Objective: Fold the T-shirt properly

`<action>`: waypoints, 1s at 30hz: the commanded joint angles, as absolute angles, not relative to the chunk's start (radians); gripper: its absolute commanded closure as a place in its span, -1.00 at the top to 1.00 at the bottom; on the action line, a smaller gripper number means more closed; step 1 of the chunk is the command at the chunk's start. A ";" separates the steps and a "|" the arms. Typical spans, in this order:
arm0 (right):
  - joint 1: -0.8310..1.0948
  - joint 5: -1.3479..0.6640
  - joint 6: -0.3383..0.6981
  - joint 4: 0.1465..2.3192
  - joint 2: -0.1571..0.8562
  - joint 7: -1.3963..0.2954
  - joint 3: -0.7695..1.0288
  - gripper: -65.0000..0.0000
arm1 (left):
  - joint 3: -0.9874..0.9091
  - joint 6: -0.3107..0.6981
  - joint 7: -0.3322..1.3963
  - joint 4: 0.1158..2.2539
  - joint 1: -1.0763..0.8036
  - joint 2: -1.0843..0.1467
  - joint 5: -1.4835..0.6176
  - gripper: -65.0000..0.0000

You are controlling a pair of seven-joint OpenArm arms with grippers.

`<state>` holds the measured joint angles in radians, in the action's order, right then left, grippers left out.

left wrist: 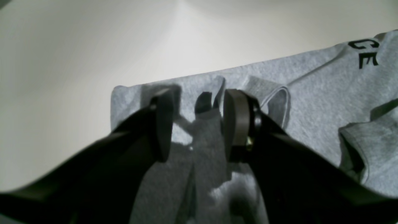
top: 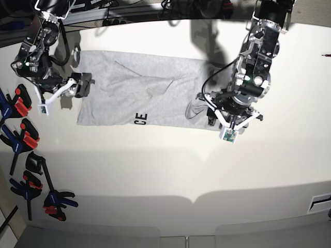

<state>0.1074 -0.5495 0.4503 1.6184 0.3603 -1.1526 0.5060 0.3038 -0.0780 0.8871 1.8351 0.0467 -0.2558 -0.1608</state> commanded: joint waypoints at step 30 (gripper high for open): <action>0.090 -0.649 0.551 1.456 0.216 -1.116 0.511 0.43 | 0.302 -0.082 0.859 1.855 0.064 -0.258 -0.159 -0.26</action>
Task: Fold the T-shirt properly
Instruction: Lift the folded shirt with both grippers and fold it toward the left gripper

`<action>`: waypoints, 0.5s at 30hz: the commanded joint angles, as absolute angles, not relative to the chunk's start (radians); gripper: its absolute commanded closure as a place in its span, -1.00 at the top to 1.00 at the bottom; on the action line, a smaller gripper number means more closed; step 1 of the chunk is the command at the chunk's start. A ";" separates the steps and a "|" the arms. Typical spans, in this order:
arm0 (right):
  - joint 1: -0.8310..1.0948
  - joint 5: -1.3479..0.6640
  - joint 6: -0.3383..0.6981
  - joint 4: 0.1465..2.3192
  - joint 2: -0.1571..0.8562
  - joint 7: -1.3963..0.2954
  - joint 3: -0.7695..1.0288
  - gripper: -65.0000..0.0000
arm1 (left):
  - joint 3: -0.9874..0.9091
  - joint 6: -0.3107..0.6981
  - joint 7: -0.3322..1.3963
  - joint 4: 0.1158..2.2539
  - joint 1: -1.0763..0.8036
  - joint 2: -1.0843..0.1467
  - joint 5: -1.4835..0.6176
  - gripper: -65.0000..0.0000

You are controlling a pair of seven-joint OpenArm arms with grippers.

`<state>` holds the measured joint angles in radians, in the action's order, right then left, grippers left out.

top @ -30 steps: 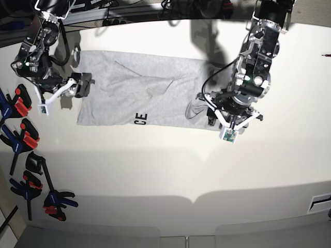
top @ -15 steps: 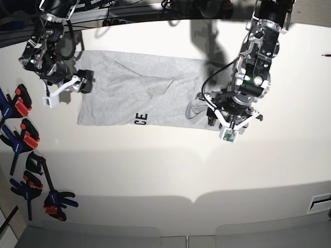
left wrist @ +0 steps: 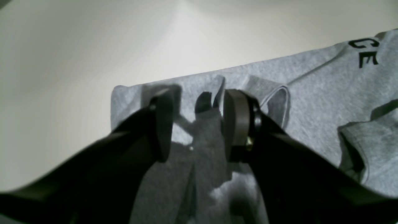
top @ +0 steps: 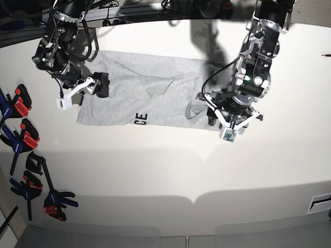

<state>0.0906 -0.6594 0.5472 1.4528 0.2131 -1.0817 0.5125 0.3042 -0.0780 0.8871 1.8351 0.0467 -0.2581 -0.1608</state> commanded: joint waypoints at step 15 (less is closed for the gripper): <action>0.080 -0.737 0.581 1.456 0.216 -1.157 0.511 0.43 | 0.302 -0.082 0.860 1.855 0.064 -0.258 -0.159 -0.26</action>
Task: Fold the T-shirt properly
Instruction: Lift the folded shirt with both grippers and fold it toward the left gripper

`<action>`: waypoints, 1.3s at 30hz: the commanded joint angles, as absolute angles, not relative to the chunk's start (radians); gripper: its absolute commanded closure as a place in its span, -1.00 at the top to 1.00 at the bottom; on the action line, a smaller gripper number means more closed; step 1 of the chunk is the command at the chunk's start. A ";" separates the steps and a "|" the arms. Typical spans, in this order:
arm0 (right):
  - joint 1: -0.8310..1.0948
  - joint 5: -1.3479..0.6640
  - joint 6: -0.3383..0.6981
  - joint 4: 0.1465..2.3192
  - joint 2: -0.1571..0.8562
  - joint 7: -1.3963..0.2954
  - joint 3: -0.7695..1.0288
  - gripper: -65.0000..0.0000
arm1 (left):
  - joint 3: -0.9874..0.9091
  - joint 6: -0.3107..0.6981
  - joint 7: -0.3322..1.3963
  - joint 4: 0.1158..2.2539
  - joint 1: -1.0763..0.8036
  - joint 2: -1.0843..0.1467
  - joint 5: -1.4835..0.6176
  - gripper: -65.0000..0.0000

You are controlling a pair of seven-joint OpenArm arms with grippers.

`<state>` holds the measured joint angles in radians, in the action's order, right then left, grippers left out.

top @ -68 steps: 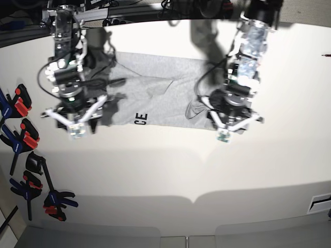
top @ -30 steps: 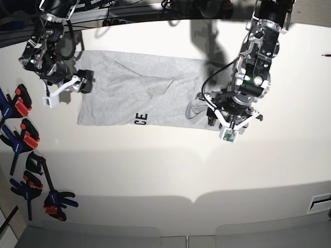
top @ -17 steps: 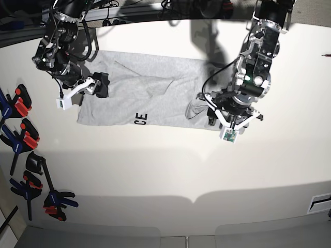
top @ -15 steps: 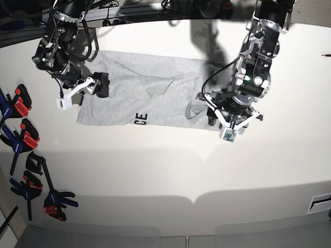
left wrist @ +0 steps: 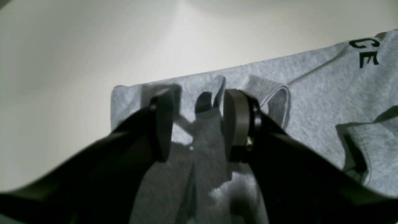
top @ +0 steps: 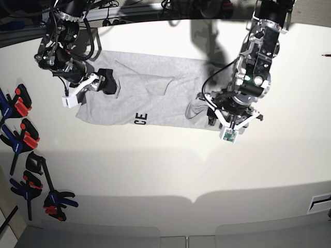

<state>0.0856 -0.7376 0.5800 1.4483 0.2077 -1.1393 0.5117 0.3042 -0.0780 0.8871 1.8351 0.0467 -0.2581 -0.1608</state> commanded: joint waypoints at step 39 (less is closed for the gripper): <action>-0.332 -1.097 0.609 1.521 0.207 -1.396 0.508 -1.00 | 0.302 -0.086 0.916 1.829 -0.118 -0.258 0.093 -0.26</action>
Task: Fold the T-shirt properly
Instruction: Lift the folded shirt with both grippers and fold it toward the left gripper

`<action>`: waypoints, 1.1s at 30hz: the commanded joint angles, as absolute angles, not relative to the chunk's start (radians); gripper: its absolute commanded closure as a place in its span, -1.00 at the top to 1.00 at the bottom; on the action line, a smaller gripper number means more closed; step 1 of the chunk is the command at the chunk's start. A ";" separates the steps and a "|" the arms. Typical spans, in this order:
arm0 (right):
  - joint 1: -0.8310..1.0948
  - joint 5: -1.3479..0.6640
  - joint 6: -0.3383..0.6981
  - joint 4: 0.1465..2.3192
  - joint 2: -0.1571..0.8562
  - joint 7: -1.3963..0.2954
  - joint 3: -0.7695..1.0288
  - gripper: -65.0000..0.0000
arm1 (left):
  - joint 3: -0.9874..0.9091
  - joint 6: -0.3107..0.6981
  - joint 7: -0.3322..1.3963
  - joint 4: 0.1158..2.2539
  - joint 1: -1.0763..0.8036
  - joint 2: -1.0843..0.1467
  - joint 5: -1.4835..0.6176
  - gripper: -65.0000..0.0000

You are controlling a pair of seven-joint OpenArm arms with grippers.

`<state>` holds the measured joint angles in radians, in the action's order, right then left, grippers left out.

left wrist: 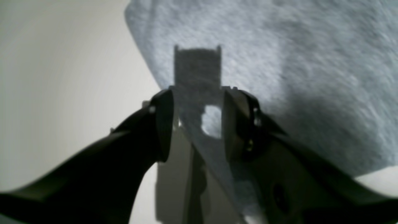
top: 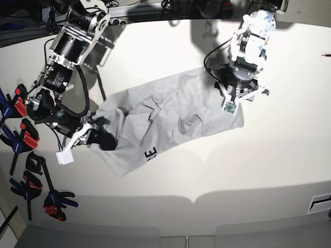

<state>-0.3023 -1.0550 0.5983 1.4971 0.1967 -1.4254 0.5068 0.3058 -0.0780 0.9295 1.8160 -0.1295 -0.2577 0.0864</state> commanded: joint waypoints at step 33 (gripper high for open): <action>-0.329 -1.045 0.629 1.580 -0.075 -1.396 0.202 -1.00 | 0.242 -0.158 1.010 1.701 0.138 -0.289 0.331 -0.26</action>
<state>-0.3019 -1.0164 0.6147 1.5604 -0.0715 -1.4223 0.2035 0.2447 -0.1493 1.0199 1.6855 0.1223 -0.2855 0.3233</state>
